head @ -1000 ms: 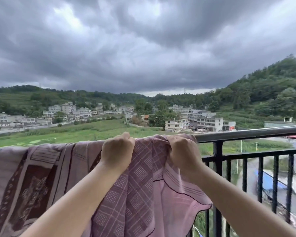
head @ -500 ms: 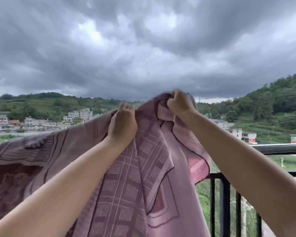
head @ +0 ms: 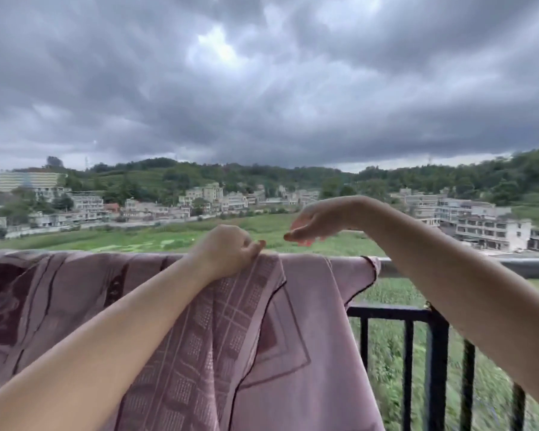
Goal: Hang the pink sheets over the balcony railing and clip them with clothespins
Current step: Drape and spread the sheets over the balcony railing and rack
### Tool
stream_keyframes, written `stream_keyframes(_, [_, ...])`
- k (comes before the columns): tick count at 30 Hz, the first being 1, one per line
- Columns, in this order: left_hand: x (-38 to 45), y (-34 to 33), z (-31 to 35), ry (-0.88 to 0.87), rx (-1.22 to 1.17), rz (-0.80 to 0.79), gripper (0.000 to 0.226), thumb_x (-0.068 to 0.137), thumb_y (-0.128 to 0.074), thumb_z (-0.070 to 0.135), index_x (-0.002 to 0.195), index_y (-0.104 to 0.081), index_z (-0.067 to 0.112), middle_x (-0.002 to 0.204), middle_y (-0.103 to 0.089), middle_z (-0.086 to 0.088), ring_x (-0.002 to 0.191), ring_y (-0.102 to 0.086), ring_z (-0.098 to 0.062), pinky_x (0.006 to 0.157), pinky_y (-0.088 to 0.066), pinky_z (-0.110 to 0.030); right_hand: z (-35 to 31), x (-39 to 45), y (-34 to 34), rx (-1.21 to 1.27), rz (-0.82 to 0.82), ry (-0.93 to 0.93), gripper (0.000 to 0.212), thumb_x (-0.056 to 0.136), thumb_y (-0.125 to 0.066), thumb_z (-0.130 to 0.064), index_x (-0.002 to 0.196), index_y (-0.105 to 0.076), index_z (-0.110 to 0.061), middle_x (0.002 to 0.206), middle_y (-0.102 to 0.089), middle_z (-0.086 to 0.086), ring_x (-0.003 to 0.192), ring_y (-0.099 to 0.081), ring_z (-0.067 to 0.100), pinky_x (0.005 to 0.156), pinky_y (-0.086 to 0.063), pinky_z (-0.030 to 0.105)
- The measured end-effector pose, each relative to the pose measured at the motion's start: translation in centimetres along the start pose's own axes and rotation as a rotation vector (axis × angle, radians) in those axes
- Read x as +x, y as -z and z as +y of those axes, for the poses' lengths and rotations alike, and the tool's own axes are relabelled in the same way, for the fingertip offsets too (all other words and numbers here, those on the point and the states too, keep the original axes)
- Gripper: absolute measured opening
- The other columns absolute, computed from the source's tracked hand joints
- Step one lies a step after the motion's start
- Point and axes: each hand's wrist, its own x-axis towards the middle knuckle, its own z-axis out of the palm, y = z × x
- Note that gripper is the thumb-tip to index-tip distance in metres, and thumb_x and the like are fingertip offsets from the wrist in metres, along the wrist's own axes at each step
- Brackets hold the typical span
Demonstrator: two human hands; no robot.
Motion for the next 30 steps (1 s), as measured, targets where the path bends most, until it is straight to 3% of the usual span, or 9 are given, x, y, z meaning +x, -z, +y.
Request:
stream_keyframes(2, [-2.6,-0.9,1.1,-0.058,-0.068,0.221,0.049,0.083,-0.049,0.05,0.072,-0.064,0.005,0.08,-0.063,-0.009,0.085,-0.058,-0.027,0.069,-0.042,-0.032,-0.3,-3.1,-2.0,-0.079,0.078,0.099,0.041,0.084,-0.047,-0.052,0.094,-0.063,-0.015,0.087,-0.064,-0.004,0.071,-0.055,0.007,0.058,-0.041,0.015])
stream_keyframes(4, [-4.9,-2.2,2.4,-0.023,0.054,0.328,0.058,0.072,-0.056,0.059,0.097,-0.065,0.007,0.104,-0.061,-0.008,0.101,-0.052,-0.026,0.086,-0.043,-0.037,-0.4,-5.1,-3.9,-0.205,0.195,0.128,0.033,0.081,-0.055,-0.05,0.076,-0.06,-0.017,0.068,-0.057,-0.006,0.06,-0.05,0.01,0.052,-0.035,0.02])
stream_keyframes(7, [-6.8,-3.9,4.3,0.164,0.243,0.267,0.058,0.075,-0.059,0.048,0.117,-0.047,0.011,0.12,-0.046,-0.007,0.113,-0.04,-0.028,0.093,-0.035,-0.04,-1.0,-6.0,-5.6,-0.326,0.457,0.125,0.037,0.079,-0.062,-0.04,0.084,-0.065,-0.003,0.076,-0.05,0.004,0.076,-0.051,0.021,0.065,-0.037,0.026])
stream_keyframes(11, [-7.3,-3.9,3.8,0.263,0.195,0.33,0.016,0.087,-0.042,0.012,0.097,-0.053,0.006,0.106,-0.06,-0.013,0.1,-0.056,-0.033,0.073,-0.045,-0.037,-1.4,-6.1,-5.5,-0.366,0.486,0.169,0.038,0.083,-0.058,-0.038,0.089,-0.066,-0.001,0.082,-0.039,-0.002,0.074,-0.042,0.014,0.066,-0.033,0.022])
stream_keyframes(16, [-6.4,-0.7,2.5,0.216,-0.235,0.468,0.013,0.09,-0.048,0.011,0.082,-0.057,0.007,0.064,-0.061,-0.009,0.067,-0.065,-0.029,0.055,-0.042,-0.033,-1.0,-5.0,-3.3,-0.399,0.394,0.269,0.039,0.091,-0.048,-0.028,0.078,-0.064,0.005,0.063,-0.043,-0.001,0.067,-0.044,0.016,0.065,-0.032,0.023])
stream_keyframes(19, [-4.3,1.6,2.9,0.257,-0.402,0.627,0.013,0.091,-0.047,0.007,0.085,-0.058,0.008,0.074,-0.062,-0.01,0.06,-0.062,-0.019,0.052,-0.048,-0.025,-0.3,-2.9,-1.1,-0.483,0.375,0.258,0.035,0.09,-0.048,-0.023,0.078,-0.065,0.004,0.073,-0.06,0.017,0.066,-0.045,0.019,0.063,-0.035,0.027])
stream_keyframes(23, [-0.9,4.5,3.7,0.203,-0.165,0.923,0.015,0.089,-0.046,0.001,0.09,-0.061,-0.004,0.085,-0.06,-0.016,0.077,-0.049,-0.021,0.055,-0.023,-0.019,2.4,1.5,5.1,-0.536,0.668,0.062,0.021,0.085,-0.05,-0.012,0.095,-0.066,-0.001,0.102,-0.065,0.019,0.09,-0.062,0.032,0.065,-0.044,0.03])
stream_keyframes(27, [1.9,7.5,4.3,0.237,-0.036,1.052,0.017,0.087,-0.044,-0.002,0.093,-0.059,-0.008,0.099,-0.057,-0.029,0.093,-0.052,-0.035,0.069,-0.028,-0.027,4.5,4.6,11.6,-0.546,1.005,0.002,0.024,0.078,-0.046,0.003,0.096,-0.063,0.005,0.104,-0.064,0.021,0.095,-0.061,0.039,0.073,-0.05,0.037])
stream_keyframes(30, [3.1,8.3,4.9,0.273,-0.042,1.074,0.016,0.088,-0.044,0.002,0.089,-0.058,-0.006,0.093,-0.056,-0.026,0.084,-0.051,-0.03,0.063,-0.025,-0.026,5.4,5.8,13.9,-0.368,1.063,-0.093,0.029,0.079,-0.04,0.011,0.102,-0.058,0.01,0.109,-0.06,0.024,0.098,-0.059,0.04,0.075,-0.05,0.039])
